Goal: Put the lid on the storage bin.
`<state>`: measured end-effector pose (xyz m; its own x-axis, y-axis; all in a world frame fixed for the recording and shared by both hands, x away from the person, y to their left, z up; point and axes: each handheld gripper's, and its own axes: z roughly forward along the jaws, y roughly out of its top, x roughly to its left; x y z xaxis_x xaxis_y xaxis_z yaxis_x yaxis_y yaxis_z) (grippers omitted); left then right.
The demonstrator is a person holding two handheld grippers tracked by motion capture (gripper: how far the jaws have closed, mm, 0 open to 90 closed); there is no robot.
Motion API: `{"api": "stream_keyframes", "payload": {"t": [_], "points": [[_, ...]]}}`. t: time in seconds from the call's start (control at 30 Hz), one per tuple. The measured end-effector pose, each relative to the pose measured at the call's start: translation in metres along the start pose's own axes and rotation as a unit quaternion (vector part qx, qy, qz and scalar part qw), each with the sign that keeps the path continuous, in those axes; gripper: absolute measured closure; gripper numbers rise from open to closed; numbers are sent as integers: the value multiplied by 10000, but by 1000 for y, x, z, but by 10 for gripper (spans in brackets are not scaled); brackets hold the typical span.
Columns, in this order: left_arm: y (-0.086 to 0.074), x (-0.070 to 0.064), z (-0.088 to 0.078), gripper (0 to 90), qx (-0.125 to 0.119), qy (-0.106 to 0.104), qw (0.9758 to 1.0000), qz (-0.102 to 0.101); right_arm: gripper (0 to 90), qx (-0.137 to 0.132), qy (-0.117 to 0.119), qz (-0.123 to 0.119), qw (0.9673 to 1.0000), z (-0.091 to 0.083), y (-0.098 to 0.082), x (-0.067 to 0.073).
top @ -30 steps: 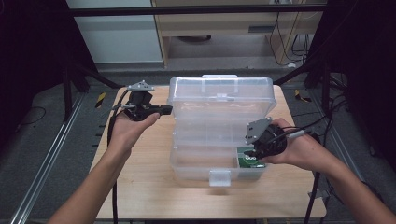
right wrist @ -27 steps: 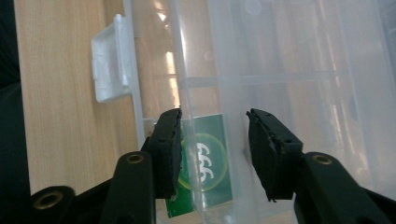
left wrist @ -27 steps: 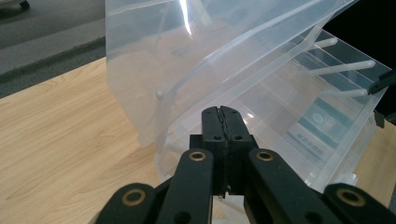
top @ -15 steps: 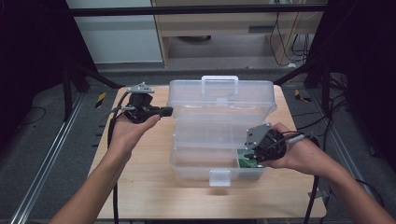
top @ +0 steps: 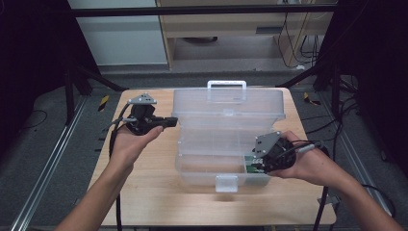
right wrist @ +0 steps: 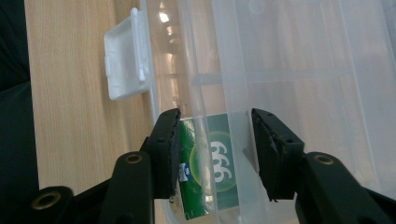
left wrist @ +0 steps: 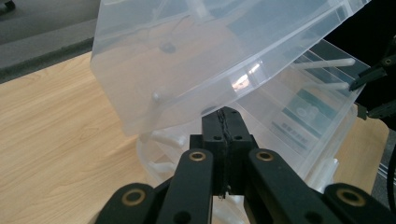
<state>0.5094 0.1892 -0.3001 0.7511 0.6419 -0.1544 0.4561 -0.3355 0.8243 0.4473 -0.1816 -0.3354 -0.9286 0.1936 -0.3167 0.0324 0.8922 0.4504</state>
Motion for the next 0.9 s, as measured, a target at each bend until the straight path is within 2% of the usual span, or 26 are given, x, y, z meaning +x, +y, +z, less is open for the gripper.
{"api": "stream_keyframes", "payload": {"t": [0.13, 0.33, 0.7, 0.9], "points": [[-5, -2, -1, 898, 23, -58, 10000, 26, 496, 6, -116, -32, 9999, -1, -1, 3], [-11, -6, -3, 898, 67, -27, 10000, 60, 457, -1, -277, -66, 9996, -9, -5, 8], [-25, -10, -3, 899, 77, -109, 9999, 55, 421, -27, -534, 180, 9984, -29, -27, 17], [-31, -12, -3, 899, 100, -123, 9998, 81, 404, -38, -650, 406, 9971, -35, -42, 18]]}}
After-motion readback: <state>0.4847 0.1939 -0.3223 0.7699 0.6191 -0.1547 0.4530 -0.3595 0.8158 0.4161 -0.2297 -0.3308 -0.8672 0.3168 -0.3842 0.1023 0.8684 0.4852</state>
